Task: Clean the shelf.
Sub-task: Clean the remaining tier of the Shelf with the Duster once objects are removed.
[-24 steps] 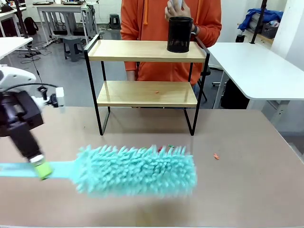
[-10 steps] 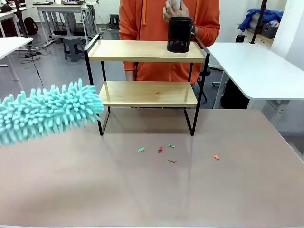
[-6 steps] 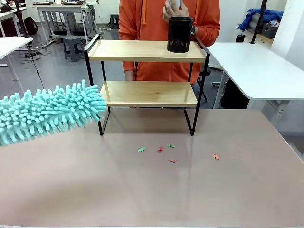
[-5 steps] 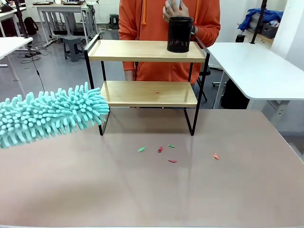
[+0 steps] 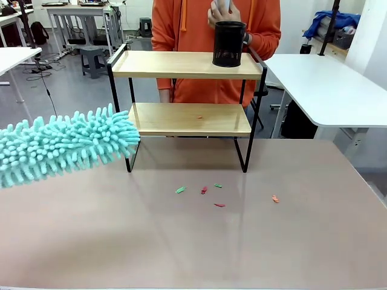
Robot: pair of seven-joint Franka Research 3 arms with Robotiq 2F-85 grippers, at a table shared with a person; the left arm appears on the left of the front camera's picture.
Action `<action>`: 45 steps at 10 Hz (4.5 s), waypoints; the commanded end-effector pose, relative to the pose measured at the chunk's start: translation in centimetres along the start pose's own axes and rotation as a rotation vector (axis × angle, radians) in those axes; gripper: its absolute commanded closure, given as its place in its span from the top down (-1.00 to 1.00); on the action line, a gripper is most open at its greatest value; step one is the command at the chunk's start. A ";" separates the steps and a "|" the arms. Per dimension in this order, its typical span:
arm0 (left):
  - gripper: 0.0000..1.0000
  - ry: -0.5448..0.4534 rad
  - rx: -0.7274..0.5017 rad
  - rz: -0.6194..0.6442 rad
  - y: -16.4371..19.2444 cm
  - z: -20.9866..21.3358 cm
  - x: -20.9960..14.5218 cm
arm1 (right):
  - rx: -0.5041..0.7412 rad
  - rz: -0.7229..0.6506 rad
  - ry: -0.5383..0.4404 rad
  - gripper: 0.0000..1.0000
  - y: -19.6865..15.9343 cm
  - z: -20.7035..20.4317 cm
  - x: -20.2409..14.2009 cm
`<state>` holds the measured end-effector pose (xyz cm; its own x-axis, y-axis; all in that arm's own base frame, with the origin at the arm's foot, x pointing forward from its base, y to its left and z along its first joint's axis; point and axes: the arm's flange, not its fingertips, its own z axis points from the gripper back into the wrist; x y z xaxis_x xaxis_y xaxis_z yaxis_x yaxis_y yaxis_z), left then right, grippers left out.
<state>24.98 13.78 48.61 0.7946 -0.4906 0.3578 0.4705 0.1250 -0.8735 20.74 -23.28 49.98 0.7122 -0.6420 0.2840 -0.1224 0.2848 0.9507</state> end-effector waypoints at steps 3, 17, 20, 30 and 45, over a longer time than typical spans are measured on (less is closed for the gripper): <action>-0.75 0.007 0.146 0.070 -0.5 -7.3 7.6 | 0.021 0.027 -0.015 1.00 0.1 -0.1 0.2; -0.75 -0.416 0.460 0.136 5.3 -13.7 18.1 | 0.021 0.027 -0.015 1.00 0.1 -0.1 0.2; -0.75 -0.561 0.543 0.103 6.1 -16.6 21.1 | 0.021 0.027 -0.015 1.00 0.1 -0.1 0.2; -0.75 -0.359 0.487 0.191 7.3 -20.6 25.5 | 0.021 0.027 -0.015 1.00 0.1 -0.1 0.2; -0.75 0.256 -0.212 -0.020 0.8 -8.8 14.0 | 0.021 0.027 -0.015 1.00 0.1 -0.1 0.2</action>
<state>34.49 -3.82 48.46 0.6312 -0.7419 0.2261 0.3668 0.0288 -0.9298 20.72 -23.30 49.97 0.7120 -0.6422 0.2841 -0.1225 0.2847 0.9507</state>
